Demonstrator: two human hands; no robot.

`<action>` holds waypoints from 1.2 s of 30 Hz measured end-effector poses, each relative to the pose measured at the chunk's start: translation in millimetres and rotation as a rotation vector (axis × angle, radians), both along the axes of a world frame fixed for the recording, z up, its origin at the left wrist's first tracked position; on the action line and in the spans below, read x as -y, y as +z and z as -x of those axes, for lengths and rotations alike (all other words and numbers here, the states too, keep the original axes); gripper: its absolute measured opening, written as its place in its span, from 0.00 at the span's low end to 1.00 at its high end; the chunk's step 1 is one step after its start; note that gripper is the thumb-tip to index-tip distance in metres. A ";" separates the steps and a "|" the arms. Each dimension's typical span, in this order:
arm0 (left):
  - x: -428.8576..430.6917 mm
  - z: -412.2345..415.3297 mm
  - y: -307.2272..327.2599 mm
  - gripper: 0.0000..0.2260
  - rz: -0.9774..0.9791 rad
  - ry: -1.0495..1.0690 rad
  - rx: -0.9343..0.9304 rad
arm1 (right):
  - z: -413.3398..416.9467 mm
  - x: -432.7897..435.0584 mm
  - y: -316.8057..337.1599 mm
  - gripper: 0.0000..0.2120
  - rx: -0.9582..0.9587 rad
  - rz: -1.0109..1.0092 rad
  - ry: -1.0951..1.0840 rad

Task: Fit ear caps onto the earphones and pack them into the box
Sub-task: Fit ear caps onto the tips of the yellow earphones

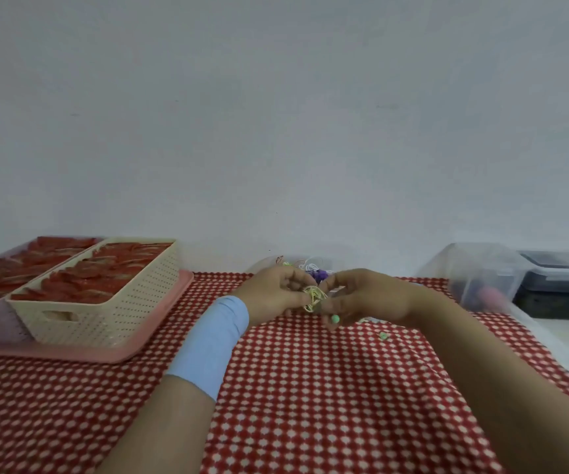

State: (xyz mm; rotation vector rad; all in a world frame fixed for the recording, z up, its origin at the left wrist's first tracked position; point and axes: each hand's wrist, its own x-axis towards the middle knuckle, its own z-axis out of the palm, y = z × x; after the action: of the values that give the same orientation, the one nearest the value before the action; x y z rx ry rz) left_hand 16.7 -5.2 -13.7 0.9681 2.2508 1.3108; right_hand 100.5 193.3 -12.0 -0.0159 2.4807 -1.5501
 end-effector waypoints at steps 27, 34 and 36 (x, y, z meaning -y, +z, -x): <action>-66.1 -7.2 -44.9 0.14 0.505 -0.157 -0.391 | 25.2 -44.9 -47.7 0.06 -0.087 -0.957 -0.258; -59.5 -0.1 -50.0 0.05 0.331 -0.121 -0.286 | 17.2 -44.6 -47.3 0.04 -0.170 -0.738 -0.274; -55.8 4.0 -50.4 0.04 0.233 -0.071 -0.192 | 13.0 -44.3 -40.3 0.03 -0.193 -0.573 -0.291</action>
State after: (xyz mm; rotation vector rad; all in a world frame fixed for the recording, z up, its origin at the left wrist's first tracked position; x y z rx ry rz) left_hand 12.7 50.7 -64.1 1.1153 2.4201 0.9349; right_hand 87.4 237.6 -52.3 0.3109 3.1034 -0.8952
